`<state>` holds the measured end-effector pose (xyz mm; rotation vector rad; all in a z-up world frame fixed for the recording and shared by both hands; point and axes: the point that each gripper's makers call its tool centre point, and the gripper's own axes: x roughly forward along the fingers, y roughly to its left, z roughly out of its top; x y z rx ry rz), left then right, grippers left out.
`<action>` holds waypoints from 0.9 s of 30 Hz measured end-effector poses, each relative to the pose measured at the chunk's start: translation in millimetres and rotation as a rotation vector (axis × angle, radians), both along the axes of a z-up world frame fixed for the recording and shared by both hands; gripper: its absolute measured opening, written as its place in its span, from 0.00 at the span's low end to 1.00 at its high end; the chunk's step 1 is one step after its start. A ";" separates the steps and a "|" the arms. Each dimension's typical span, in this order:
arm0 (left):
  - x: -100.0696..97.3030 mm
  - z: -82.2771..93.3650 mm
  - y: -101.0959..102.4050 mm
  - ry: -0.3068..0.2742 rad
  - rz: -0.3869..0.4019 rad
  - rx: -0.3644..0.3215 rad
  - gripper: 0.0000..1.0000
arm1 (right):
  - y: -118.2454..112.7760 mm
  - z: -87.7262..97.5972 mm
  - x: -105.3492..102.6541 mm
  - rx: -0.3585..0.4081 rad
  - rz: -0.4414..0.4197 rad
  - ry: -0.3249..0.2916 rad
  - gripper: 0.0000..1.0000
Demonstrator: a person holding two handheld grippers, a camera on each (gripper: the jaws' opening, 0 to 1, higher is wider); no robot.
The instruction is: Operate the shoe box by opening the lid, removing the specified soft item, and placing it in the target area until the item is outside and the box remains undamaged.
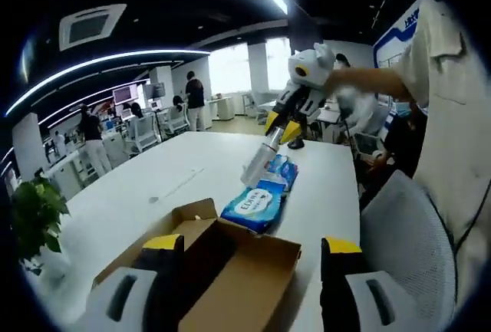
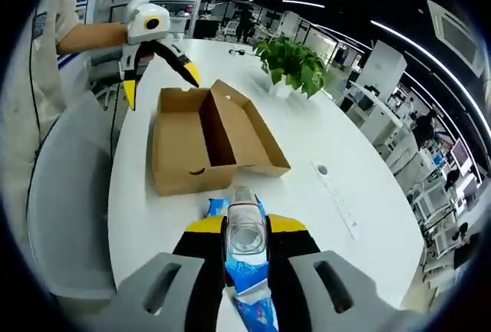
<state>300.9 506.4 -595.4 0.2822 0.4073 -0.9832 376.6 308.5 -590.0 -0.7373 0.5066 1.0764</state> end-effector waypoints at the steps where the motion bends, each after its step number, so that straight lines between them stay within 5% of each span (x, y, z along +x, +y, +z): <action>1: -0.2 1.2 2.4 -0.007 0.007 -0.003 0.81 | -0.9 0.0 4.1 -0.011 0.004 0.000 0.16; 13: -12.9 2.6 44.4 0.007 0.195 -0.023 0.99 | -10.0 -25.2 51.0 -0.157 0.023 0.116 0.17; 27: -40.1 -6.8 76.8 0.034 0.302 -0.020 1.00 | 0.3 -59.7 92.6 -0.384 0.131 0.168 0.17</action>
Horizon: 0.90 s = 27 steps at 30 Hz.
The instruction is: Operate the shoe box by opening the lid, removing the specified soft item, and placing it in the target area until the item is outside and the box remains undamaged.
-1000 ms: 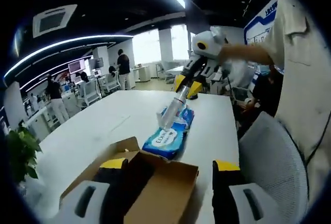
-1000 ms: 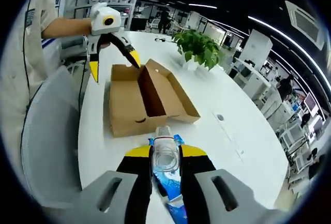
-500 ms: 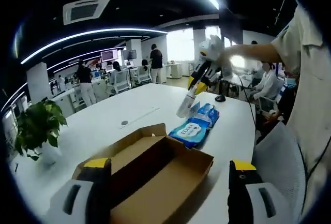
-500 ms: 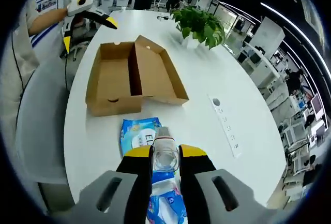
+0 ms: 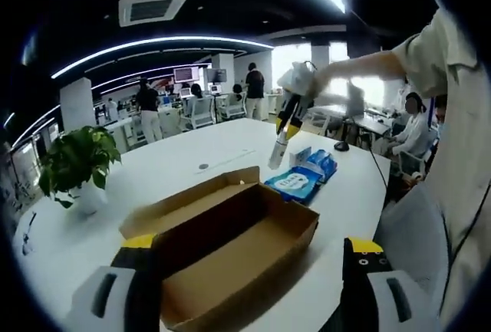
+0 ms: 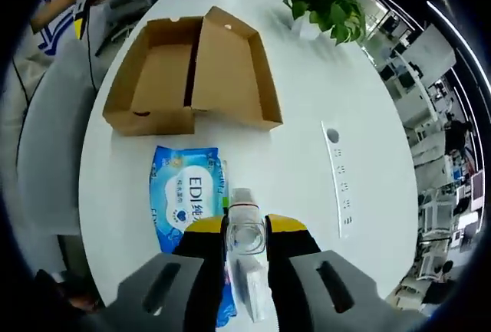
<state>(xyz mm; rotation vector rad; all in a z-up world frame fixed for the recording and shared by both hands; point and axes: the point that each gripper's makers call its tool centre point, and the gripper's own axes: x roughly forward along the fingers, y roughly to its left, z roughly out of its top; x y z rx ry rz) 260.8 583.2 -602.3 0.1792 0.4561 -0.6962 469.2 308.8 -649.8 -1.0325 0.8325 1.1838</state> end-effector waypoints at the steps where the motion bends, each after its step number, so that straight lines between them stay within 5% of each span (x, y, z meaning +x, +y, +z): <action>1: -2.1 0.3 1.6 0.002 0.004 -0.003 1.00 | 0.5 -2.4 1.9 -0.007 -0.003 0.004 0.17; 17: -20.5 -10.1 6.6 0.035 0.017 -0.009 1.00 | -6.1 -46.8 6.2 -0.172 0.075 0.069 0.17; 27: -18.0 -19.1 13.8 0.056 0.042 -0.002 1.00 | 0.0 -46.9 13.8 -0.156 0.075 0.067 0.18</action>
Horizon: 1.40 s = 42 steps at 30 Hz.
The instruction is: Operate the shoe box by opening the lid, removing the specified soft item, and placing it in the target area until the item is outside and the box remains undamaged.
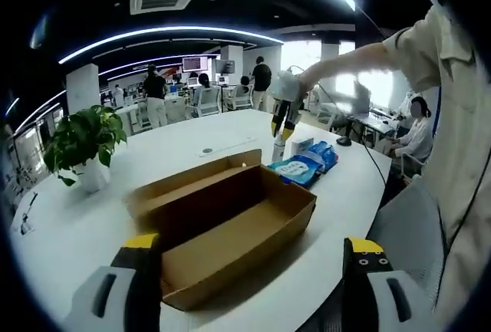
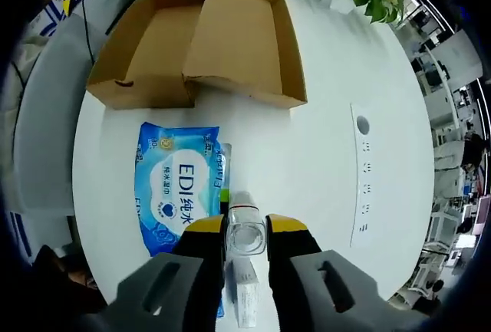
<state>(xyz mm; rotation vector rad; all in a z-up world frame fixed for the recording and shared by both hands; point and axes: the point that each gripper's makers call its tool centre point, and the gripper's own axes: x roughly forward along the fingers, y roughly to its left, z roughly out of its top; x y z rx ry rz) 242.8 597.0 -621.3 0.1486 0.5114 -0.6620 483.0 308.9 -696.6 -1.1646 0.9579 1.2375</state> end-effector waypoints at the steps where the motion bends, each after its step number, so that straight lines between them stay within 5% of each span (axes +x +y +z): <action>1: 0.3 -0.1 0.5 0.000 0.001 0.002 1.00 | 0.1 0.0 0.7 -0.001 0.000 -0.004 0.18; 21: 8.5 -18.6 39.0 0.051 0.120 0.049 0.94 | 6.7 2.7 12.9 0.029 -0.025 -0.035 0.24; 31: 19.6 -29.0 57.5 0.054 0.183 0.113 0.78 | 32.9 24.5 8.8 0.149 -0.188 -0.029 0.27; 38: 36.3 -35.5 84.5 0.032 0.331 0.158 0.58 | 64.1 32.5 6.5 0.252 -0.363 0.012 0.27; 42: 37.5 -42.0 97.6 0.098 0.446 0.101 0.48 | 83.0 33.6 7.1 0.315 -0.491 0.053 0.26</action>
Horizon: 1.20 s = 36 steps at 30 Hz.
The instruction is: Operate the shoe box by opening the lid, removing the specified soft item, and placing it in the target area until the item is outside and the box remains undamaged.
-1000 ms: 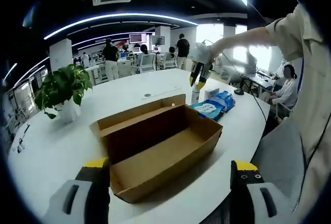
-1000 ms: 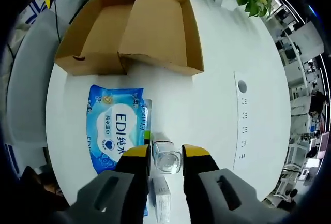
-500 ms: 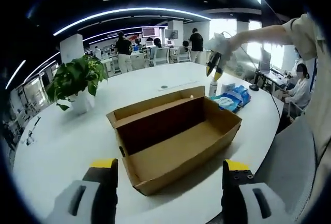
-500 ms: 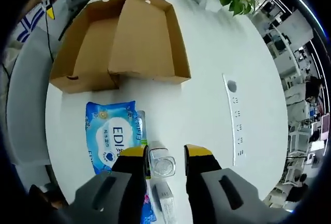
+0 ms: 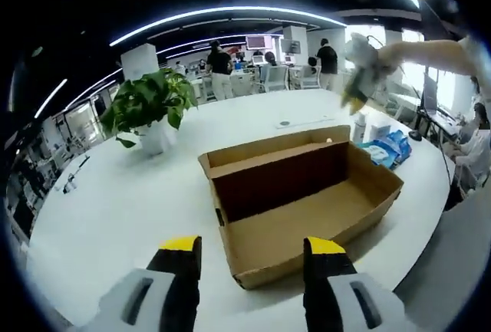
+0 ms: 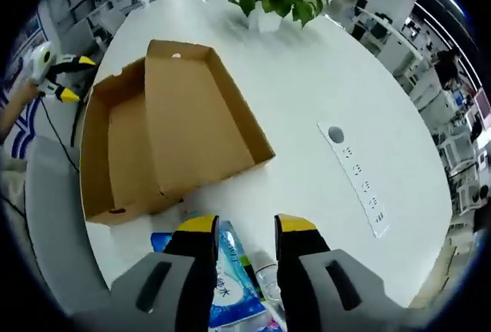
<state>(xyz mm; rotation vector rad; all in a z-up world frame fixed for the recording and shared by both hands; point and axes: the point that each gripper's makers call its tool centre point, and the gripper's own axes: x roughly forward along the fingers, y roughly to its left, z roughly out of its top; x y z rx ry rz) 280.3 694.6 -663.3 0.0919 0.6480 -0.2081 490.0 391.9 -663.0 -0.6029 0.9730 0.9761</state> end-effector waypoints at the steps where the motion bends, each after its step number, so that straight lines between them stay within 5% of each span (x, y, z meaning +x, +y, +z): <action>1: 1.2 -1.3 3.3 0.003 0.013 -0.006 0.44 | 3.9 0.2 1.2 0.018 -0.024 0.005 0.26; 10: 2.3 -18.4 19.9 0.072 0.100 -0.033 0.30 | 21.7 -17.1 12.4 0.076 -0.199 0.042 0.24; 21: -0.6 -36.5 17.7 0.170 0.125 -0.071 0.11 | 24.7 -44.1 31.5 0.178 -0.517 0.120 0.20; 31: 0.3 -41.5 17.0 0.186 0.134 -0.083 0.04 | 40.1 -70.0 25.9 0.262 -0.644 0.196 0.17; 36: 0.5 -41.3 17.0 0.180 0.133 -0.097 0.04 | 43.9 -71.2 20.4 0.259 -0.650 0.197 0.06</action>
